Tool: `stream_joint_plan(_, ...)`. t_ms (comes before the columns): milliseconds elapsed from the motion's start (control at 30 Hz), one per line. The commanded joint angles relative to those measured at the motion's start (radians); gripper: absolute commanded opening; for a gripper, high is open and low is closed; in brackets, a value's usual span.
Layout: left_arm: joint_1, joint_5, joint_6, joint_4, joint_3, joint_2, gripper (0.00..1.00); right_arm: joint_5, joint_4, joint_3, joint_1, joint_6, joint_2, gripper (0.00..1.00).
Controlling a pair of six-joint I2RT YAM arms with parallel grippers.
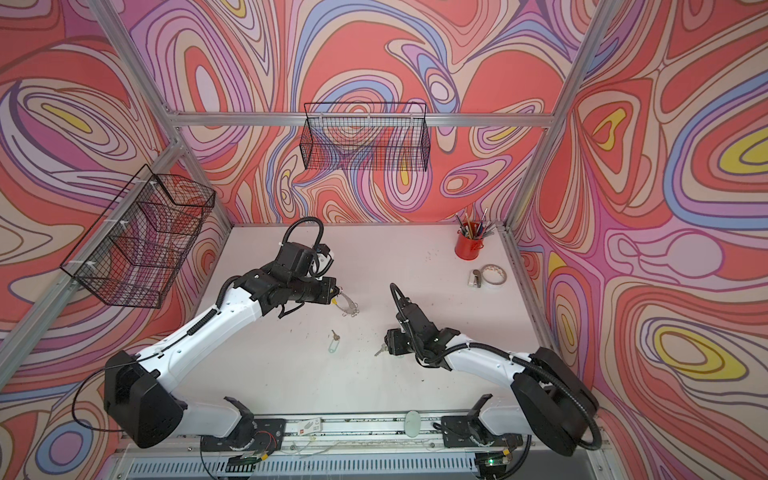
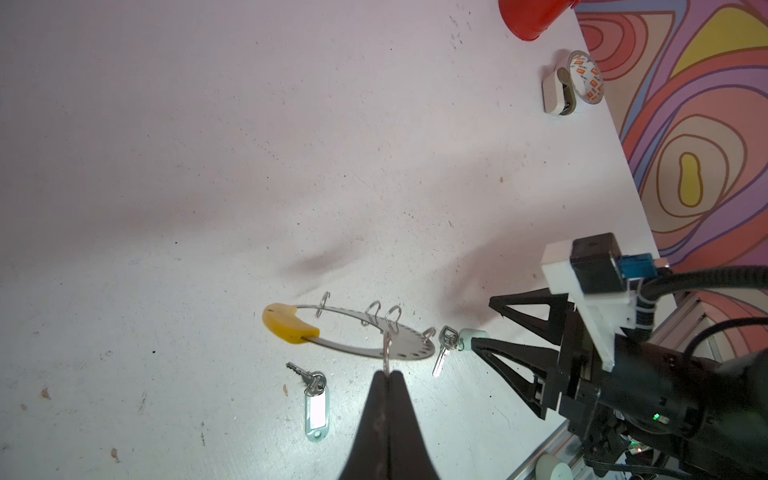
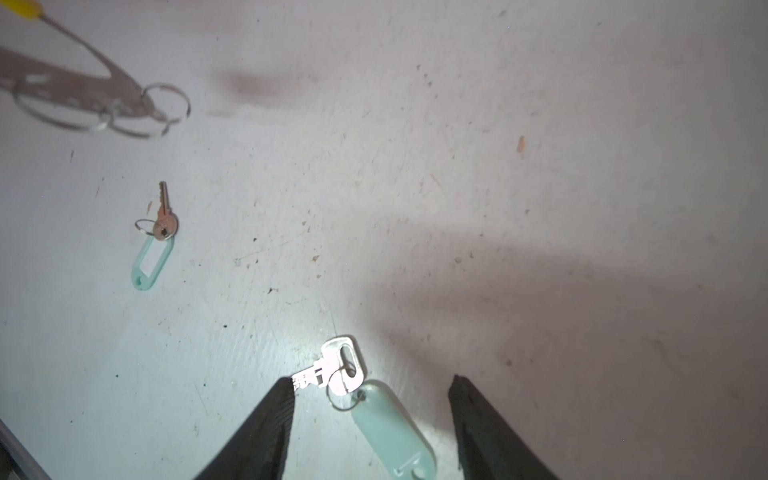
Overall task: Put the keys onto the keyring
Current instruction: 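Lower the right gripper to the silver key and grasp its ring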
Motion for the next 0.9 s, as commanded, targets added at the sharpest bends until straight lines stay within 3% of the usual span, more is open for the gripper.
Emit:
stream_joint_plan(0,0.0,0.0,0.019,0.018,-0.012,-0.012,0.0,0.055,0.002,0.032,0.044,0.001,0.041,0.58)
stream_joint_plan(500,0.012,0.033,0.015,0.044,-0.031,-0.01,0.0,0.246,-0.087,0.111,0.185,-0.027,0.146,0.33)
stream_joint_plan(867,0.015,0.038,0.016,0.049,-0.035,-0.01,0.0,0.355,-0.153,0.151,0.24,-0.027,0.207,0.26)
